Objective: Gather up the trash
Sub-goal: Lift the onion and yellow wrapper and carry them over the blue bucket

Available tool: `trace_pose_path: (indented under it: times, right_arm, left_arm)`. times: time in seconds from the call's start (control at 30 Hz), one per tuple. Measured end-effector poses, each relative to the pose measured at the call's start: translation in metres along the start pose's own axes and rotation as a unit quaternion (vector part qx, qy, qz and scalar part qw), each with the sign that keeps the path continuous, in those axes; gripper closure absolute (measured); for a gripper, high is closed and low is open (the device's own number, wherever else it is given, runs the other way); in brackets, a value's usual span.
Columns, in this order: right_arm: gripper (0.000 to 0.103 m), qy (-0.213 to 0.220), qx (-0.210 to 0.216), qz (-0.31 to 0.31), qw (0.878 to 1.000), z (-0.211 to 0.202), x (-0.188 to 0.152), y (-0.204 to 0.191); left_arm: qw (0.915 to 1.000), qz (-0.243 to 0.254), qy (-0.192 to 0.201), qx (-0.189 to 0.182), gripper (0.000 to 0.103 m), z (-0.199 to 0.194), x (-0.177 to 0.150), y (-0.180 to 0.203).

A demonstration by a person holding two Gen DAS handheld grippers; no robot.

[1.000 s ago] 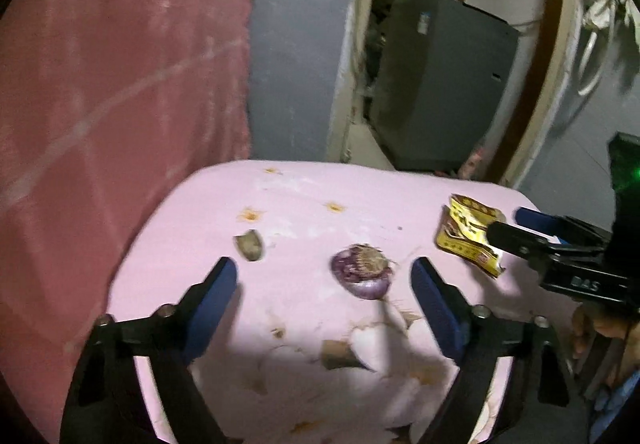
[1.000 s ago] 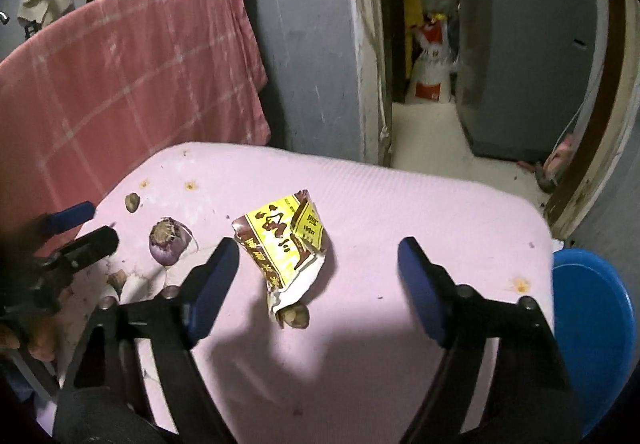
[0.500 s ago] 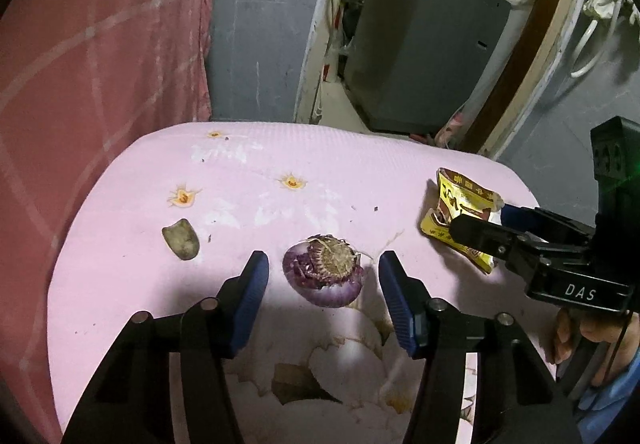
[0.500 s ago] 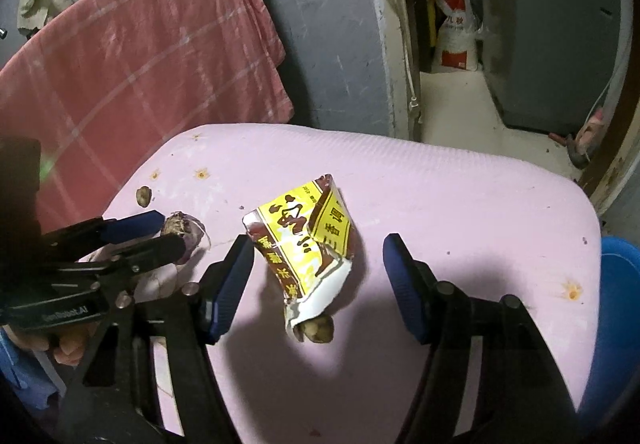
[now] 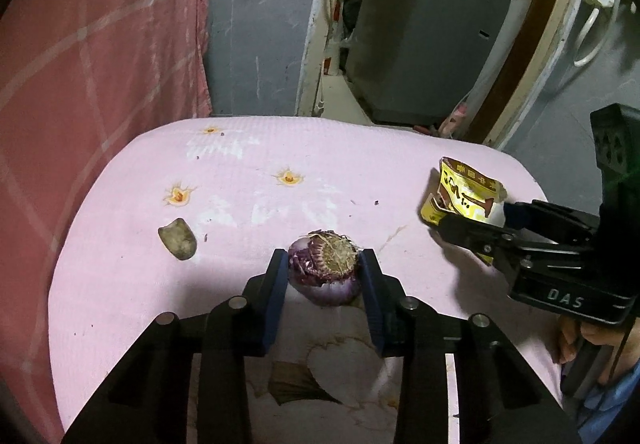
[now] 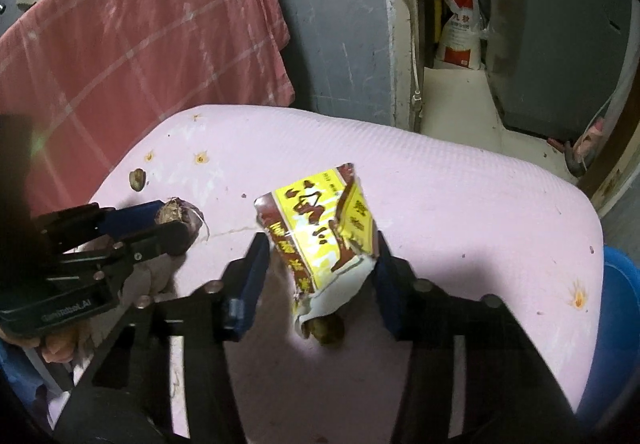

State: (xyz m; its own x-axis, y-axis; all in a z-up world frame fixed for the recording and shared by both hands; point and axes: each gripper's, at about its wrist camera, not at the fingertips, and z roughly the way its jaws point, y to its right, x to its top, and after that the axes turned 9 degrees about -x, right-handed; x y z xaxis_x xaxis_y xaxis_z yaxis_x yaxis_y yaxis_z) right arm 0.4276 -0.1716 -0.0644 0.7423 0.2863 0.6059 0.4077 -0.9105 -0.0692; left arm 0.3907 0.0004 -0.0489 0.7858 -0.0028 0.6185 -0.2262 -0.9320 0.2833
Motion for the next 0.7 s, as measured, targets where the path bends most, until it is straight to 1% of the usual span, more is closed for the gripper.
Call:
trace_pose_path:
  times: [0.07,0.1,0.17,0.23,0.33,0.43,0.5,0.57,0.7]
  right_arm:
    - [0.074,0.002,0.003,-0.001,1.0,-0.001,-0.001,0.0]
    - [0.076,0.004,0.005,-0.001,1.0,-0.002,-0.001,0.0]
    - [0.083,0.013,0.007,0.001,1.0,-0.006,-0.004,0.0]
    - [0.086,0.028,0.007,0.003,1.0,-0.013,-0.006,0.002]
    - [0.086,0.055,0.004,0.003,0.998,-0.023,-0.008,0.0]
    - [0.086,0.094,-0.007,-0.001,0.996,-0.04,-0.012,0.0]
    - [0.086,0.13,-0.027,-0.01,0.991,-0.058,-0.018,0.0]
    - [0.086,0.157,-0.044,-0.019,0.986,-0.074,-0.023,0.001]
    - [0.086,0.206,-0.078,-0.031,0.975,-0.109,-0.037,0.006]
  left_arm:
    - [1.0,-0.008,0.004,-0.005,0.072,-0.002,0.0,-0.002]
    - [0.9999,-0.012,0.006,-0.007,0.073,-0.002,0.0,-0.004]
    - [0.9997,-0.02,0.013,-0.011,0.073,-0.006,-0.001,-0.004]
    - [0.9995,-0.023,0.019,-0.012,0.073,-0.009,0.001,-0.004]
    - [0.9989,-0.028,0.034,-0.015,0.073,-0.016,-0.001,-0.003]
    - [0.9978,-0.026,0.058,-0.018,0.073,-0.026,-0.002,0.002]
    - [0.9962,-0.02,0.082,-0.023,0.073,-0.036,-0.002,0.008]
    - [0.9941,-0.013,0.104,-0.027,0.073,-0.045,-0.001,0.015]
    - [0.9874,0.007,0.153,-0.041,0.073,-0.062,0.003,0.035]
